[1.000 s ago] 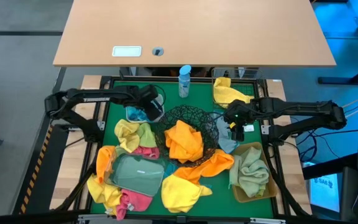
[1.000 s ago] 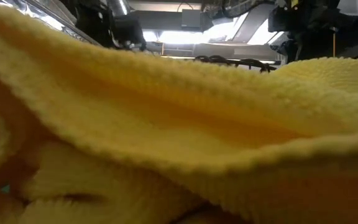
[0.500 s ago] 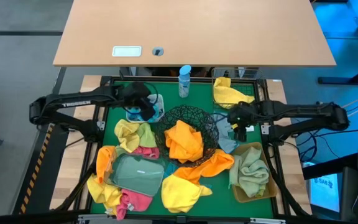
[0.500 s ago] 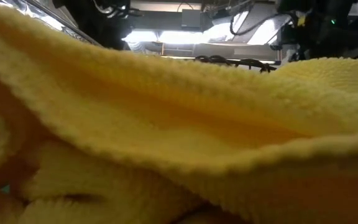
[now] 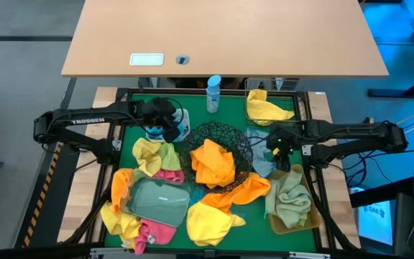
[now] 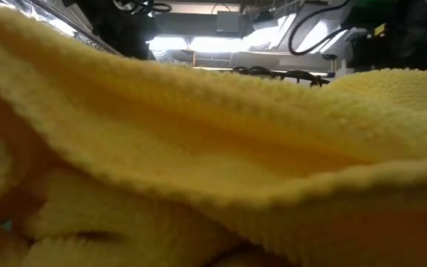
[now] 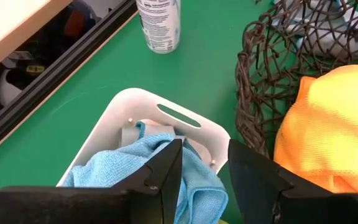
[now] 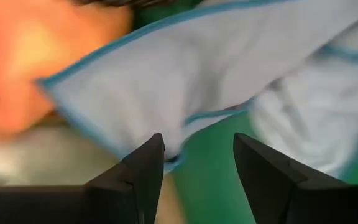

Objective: Sort microfiber towel by color & place in baskets
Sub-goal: Put the light blue microfiber towel into the white bin

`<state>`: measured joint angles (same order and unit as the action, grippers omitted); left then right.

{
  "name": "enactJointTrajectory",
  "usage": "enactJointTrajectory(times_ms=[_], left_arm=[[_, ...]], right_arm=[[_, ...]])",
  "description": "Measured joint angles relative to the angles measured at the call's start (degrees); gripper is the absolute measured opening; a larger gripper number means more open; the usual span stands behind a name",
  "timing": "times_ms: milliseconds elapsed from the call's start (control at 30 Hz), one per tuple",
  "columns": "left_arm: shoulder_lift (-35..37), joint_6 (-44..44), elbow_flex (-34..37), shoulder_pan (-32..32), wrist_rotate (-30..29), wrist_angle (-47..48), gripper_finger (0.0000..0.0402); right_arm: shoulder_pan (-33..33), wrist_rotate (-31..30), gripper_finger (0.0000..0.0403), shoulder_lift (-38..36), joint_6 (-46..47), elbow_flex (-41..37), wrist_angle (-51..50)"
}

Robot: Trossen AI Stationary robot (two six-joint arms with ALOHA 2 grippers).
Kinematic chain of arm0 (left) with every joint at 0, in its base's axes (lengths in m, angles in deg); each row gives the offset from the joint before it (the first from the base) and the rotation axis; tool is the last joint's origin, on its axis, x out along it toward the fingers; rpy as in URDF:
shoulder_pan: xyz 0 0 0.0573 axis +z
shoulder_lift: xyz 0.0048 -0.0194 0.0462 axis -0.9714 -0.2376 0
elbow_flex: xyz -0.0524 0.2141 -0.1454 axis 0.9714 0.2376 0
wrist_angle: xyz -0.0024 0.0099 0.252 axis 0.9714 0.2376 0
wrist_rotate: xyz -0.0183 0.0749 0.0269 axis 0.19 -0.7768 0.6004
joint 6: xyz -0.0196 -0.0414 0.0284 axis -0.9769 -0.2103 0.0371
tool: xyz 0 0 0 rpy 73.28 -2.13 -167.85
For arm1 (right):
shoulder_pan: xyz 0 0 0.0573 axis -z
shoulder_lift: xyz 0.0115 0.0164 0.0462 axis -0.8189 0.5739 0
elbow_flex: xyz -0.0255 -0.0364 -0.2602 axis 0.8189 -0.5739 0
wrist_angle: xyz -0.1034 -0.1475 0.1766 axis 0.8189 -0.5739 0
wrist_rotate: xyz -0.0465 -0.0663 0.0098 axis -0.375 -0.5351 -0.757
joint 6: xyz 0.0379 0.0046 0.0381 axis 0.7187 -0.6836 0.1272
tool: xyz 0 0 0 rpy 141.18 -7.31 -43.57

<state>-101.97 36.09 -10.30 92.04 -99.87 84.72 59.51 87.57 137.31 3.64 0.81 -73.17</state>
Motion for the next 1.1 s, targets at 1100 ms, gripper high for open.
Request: enactJointTrajectory(times_ms=[1100], left_arm=[[0.0,0.0,0.0,0.0,0.0,0.0,0.0124]], right_arm=[[-11.8,0.9,0.0193,-0.5,5.3,-5.6,6.0]])
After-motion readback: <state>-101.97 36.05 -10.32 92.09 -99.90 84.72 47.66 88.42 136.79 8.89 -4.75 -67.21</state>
